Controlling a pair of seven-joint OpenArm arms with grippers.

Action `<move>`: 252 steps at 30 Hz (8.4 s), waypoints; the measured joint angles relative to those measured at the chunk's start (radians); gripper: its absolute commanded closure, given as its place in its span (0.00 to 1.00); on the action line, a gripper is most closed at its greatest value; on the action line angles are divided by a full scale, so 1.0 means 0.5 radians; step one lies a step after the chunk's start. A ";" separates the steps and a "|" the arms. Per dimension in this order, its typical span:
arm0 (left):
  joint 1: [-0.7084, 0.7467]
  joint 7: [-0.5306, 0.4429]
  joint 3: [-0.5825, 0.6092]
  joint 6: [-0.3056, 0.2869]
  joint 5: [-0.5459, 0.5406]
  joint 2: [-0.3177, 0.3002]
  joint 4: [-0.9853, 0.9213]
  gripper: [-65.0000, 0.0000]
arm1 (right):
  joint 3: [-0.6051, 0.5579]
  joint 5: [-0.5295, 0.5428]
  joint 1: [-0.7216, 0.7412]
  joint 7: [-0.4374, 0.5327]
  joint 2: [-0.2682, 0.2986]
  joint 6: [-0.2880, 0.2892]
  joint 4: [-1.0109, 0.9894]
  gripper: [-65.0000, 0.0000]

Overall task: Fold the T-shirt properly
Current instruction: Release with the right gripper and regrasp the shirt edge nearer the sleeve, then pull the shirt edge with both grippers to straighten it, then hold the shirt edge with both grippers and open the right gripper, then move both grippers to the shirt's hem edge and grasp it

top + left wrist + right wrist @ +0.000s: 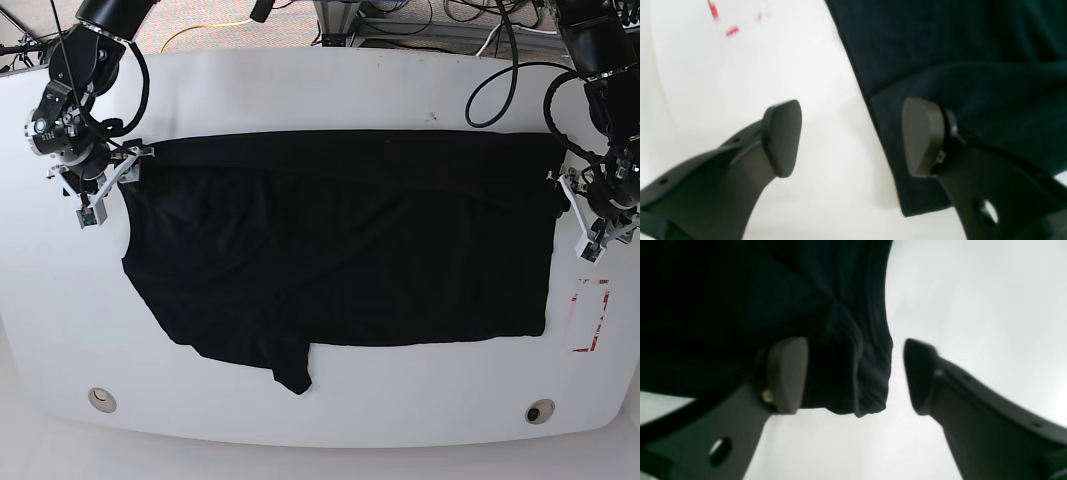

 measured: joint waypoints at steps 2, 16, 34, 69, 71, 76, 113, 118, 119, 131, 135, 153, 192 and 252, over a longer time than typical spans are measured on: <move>0.002 0.006 0.025 0.000 -0.020 -0.002 0.000 0.32 | 0.008 0.007 -0.031 -0.002 -0.004 0.004 0.060 0.16; 0.210 -0.134 0.036 0.007 0.169 0.236 -0.052 0.32 | 0.055 -0.055 0.146 -0.019 -0.320 0.168 0.165 0.16; 0.256 -0.192 0.029 0.007 0.343 0.280 -0.069 0.32 | -0.442 -0.047 0.457 0.333 -0.246 0.169 -0.533 0.16; 0.255 -0.190 0.030 0.007 0.352 0.286 -0.061 0.32 | -0.710 -0.114 0.826 0.620 -0.210 0.159 -1.244 0.68; 0.255 -0.190 0.030 0.007 0.352 0.286 -0.061 0.32 | -0.710 -0.114 0.829 0.620 -0.210 0.159 -1.244 0.82; 0.255 -0.190 0.031 0.007 0.353 0.286 -0.061 0.32 | -0.710 -0.113 0.831 0.611 -0.210 0.159 -1.241 1.00; 0.238 -0.188 0.032 0.007 0.359 0.286 -0.061 0.32 | -0.702 -0.120 0.974 0.447 -0.086 0.168 -0.880 0.13; 0.198 -0.165 0.032 0.007 0.358 0.286 -0.048 0.32 | -0.696 -0.113 0.855 0.320 0.012 0.165 -0.784 0.31; 0.201 -0.130 0.032 0.007 0.359 0.288 -0.011 0.32 | -0.694 -0.121 0.794 0.272 0.017 0.162 -0.722 0.36; 0.253 0.007 0.034 0.008 0.363 0.433 0.261 0.32 | -0.247 -0.098 0.190 0.042 -0.105 0.175 0.107 0.69; 0.304 0.007 0.032 0.007 0.366 0.449 0.262 0.32 | -0.133 -0.092 0.027 0.039 -0.102 0.175 0.129 0.42; 0.410 -0.253 0.011 0.008 0.331 0.440 0.094 0.32 | 0.069 -0.091 -0.040 0.299 -0.107 0.169 -0.415 0.48; 0.929 0.121 -0.164 -0.009 0.308 0.306 0.614 0.38 | 0.327 -0.069 -0.726 0.079 -0.201 0.185 0.275 0.41; -0.110 -0.039 -0.138 0.006 0.363 0.302 0.139 0.35 | -0.183 -0.098 1.103 0.692 0.111 0.160 -1.909 0.36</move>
